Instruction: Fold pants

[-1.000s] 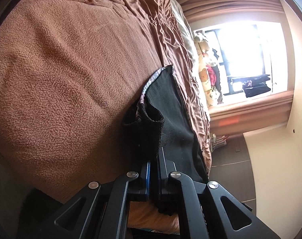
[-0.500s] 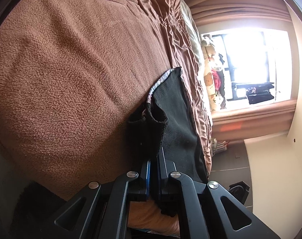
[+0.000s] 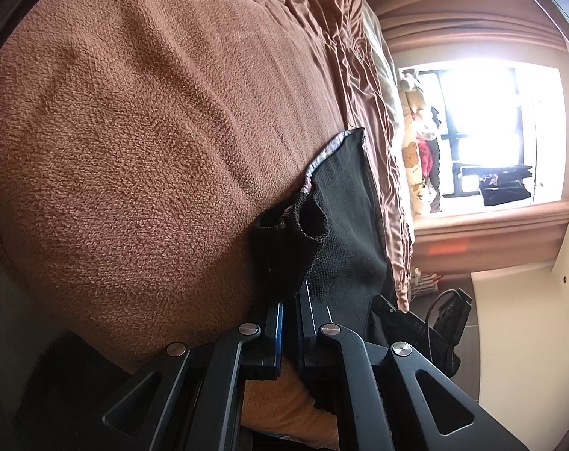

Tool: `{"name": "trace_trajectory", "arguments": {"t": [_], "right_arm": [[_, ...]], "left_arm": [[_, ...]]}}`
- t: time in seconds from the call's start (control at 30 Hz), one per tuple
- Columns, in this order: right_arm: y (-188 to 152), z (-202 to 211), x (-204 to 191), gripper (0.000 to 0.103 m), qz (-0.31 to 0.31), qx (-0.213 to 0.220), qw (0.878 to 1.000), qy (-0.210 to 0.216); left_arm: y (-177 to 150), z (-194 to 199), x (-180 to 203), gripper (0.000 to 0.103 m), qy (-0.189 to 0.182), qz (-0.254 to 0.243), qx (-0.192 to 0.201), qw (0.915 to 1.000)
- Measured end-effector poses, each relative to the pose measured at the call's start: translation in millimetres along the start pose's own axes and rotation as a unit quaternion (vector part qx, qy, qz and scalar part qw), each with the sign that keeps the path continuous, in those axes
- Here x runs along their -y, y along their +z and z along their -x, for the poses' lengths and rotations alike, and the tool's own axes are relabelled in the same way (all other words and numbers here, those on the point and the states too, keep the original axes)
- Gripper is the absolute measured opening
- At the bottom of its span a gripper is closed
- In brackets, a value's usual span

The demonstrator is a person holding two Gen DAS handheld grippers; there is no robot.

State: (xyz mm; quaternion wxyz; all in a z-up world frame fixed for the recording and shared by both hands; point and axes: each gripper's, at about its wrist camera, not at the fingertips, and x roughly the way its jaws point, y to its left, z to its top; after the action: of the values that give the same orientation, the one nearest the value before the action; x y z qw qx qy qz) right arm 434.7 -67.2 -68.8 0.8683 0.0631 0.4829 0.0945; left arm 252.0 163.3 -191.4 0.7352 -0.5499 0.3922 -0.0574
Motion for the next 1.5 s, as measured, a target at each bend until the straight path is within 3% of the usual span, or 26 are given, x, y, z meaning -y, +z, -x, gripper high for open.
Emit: {"name": "trace_trajectory", "arguments": {"t": [0.2,0.63,0.9,1.17,1.5], "right_arm": [[31,-22,5,0.007,-0.003,-0.009,1.0,-0.008],[88,-54,10,0.007,-0.006,-0.014,0.999,-0.036],[106,-71,11,0.006,-0.008,-0.013,0.998,-0.054],[89,-53,6,0.007,-0.008,-0.016,0.999,-0.041],[19,2,-3,0.007,0.001,0.003,1.0,0.007]], "left_arm": [[-3,0,-3,0.005,0.005,0.015,0.002,0.9999],[-1,-1,-3,0.005,0.009,0.028,0.0,0.9996],[4,-5,0,0.005,0.011,0.024,0.0,0.9997],[7,-4,3,0.005,0.006,0.016,0.0,0.9999],[13,-1,25,0.005,-0.013,-0.013,0.004,0.9998]]}}
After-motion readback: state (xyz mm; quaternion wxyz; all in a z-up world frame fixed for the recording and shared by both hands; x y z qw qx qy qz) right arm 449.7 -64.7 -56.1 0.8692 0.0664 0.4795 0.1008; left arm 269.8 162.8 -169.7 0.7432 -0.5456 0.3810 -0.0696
